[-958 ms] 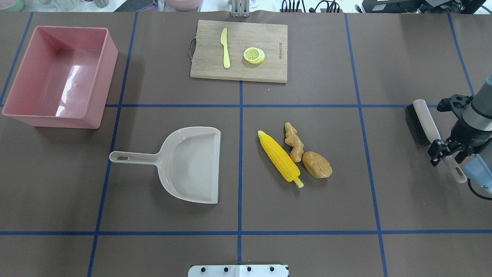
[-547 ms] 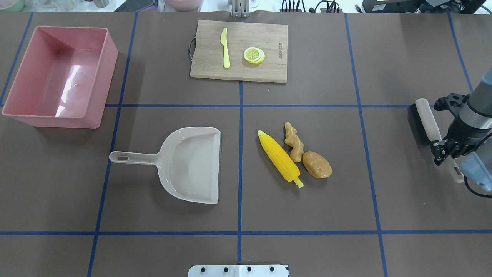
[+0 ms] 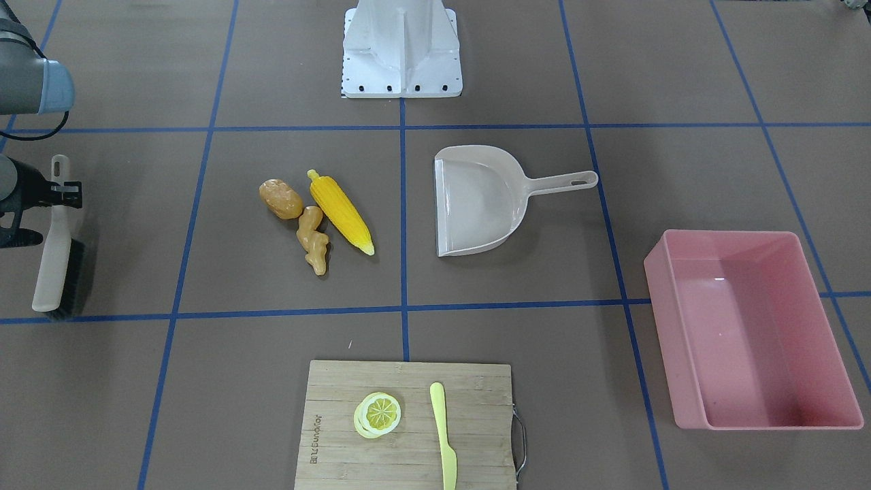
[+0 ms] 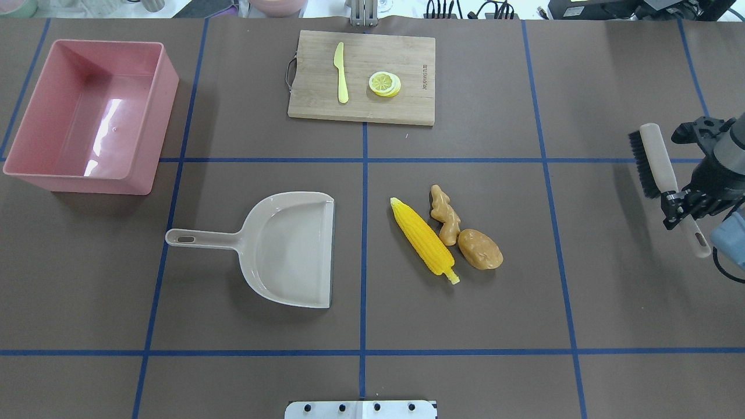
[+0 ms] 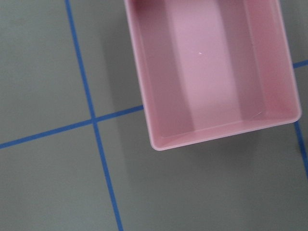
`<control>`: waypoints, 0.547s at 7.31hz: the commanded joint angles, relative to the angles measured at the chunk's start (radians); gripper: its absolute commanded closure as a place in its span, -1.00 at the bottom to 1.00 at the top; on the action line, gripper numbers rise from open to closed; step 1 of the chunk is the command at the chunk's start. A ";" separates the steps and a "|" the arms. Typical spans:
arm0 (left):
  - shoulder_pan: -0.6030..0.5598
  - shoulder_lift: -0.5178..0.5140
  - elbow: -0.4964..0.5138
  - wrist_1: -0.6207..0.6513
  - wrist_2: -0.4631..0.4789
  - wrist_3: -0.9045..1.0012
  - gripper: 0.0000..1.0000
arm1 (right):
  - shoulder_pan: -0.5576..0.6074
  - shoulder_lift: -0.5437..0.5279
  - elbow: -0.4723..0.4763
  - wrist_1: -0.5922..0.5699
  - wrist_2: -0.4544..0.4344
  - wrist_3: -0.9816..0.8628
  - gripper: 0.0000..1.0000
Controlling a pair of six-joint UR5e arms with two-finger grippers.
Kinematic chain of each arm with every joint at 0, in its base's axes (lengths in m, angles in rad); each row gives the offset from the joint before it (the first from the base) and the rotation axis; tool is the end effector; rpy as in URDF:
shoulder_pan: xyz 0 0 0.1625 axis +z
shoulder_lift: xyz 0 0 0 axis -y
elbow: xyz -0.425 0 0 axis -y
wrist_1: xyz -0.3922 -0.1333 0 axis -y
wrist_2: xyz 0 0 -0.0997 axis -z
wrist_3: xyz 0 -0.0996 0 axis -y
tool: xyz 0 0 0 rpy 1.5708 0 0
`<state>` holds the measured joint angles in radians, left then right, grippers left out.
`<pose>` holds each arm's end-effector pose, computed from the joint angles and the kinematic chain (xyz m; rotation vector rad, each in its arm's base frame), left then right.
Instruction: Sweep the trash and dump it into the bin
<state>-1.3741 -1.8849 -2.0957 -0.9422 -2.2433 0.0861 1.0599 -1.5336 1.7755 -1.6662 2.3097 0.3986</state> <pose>0.0292 -0.5113 0.3303 0.1659 0.6835 0.3418 -0.1896 -0.4737 0.5515 -0.1986 -0.7247 -0.1611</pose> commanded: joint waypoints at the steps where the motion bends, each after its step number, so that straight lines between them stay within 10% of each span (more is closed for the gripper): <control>1: 0.070 -0.089 -0.035 -0.005 0.017 0.001 -0.97 | 0.021 0.032 0.028 -0.001 -0.001 0.012 1.00; 4: 0.338 -0.095 -0.133 -0.027 0.049 0.055 -0.97 | 0.035 0.012 0.079 0.010 0.000 0.114 1.00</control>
<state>-1.1504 -1.9744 -2.1963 -0.9628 -2.2148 0.1215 1.0835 -1.5073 1.8193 -1.6583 2.3060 0.4916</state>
